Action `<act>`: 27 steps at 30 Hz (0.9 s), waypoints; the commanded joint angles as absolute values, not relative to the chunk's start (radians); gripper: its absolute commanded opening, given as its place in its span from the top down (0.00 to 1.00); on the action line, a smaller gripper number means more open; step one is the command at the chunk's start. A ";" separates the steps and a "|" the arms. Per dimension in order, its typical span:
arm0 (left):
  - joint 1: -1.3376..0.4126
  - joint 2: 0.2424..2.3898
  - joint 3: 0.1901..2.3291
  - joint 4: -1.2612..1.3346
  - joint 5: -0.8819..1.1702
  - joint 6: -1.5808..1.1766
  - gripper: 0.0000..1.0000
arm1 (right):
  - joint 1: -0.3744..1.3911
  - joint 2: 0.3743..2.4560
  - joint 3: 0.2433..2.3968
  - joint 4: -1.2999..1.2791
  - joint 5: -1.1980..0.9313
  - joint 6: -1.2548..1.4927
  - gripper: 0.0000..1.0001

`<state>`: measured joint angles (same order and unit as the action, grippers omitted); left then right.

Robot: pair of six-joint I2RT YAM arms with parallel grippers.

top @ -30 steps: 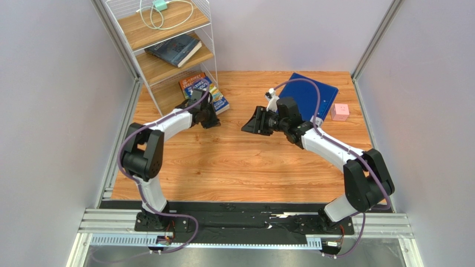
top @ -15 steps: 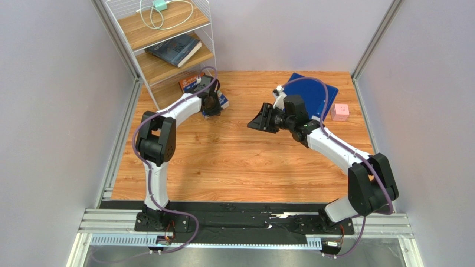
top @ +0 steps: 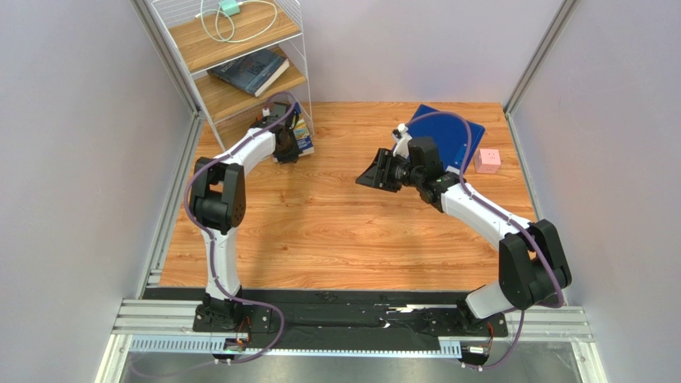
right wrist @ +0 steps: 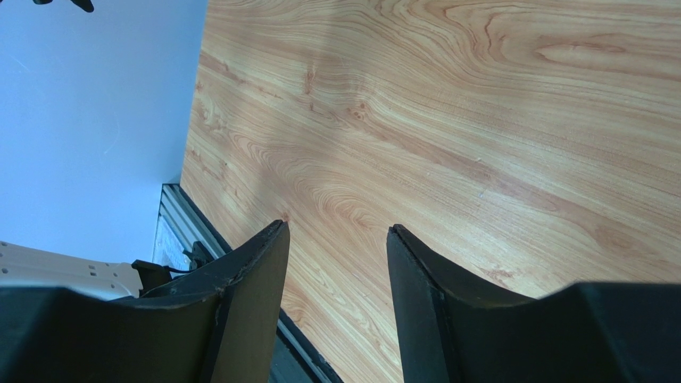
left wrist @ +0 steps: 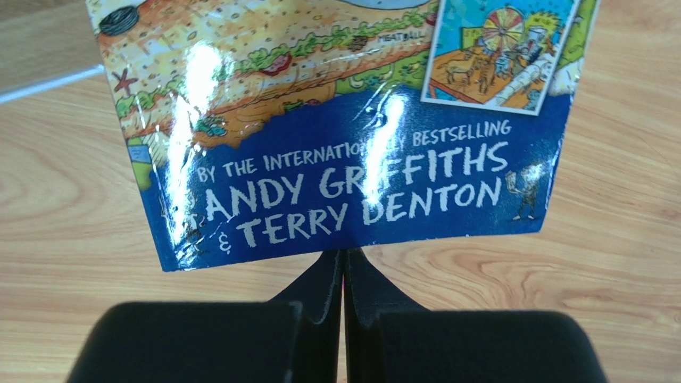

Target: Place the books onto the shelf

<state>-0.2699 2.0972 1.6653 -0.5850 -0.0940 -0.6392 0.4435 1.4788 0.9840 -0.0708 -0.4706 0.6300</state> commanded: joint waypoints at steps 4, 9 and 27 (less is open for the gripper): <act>-0.258 2.118 1.715 -0.555 -0.065 -0.598 1.00 | 0.440 1.447 0.982 -0.046 -0.486 0.612 0.47; -0.258 2.144 1.779 -0.549 -0.015 -0.574 1.00 | 0.440 1.450 0.976 -0.041 -0.489 0.611 0.47; -0.258 2.214 1.904 -0.591 -0.064 -0.584 1.00 | 0.440 1.457 0.948 -0.028 -0.509 0.611 0.47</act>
<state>-0.2722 2.2269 1.8603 -0.7155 0.0090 -0.5964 0.4435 1.4788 0.9615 -0.0696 -0.4934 0.6300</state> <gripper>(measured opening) 0.000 0.534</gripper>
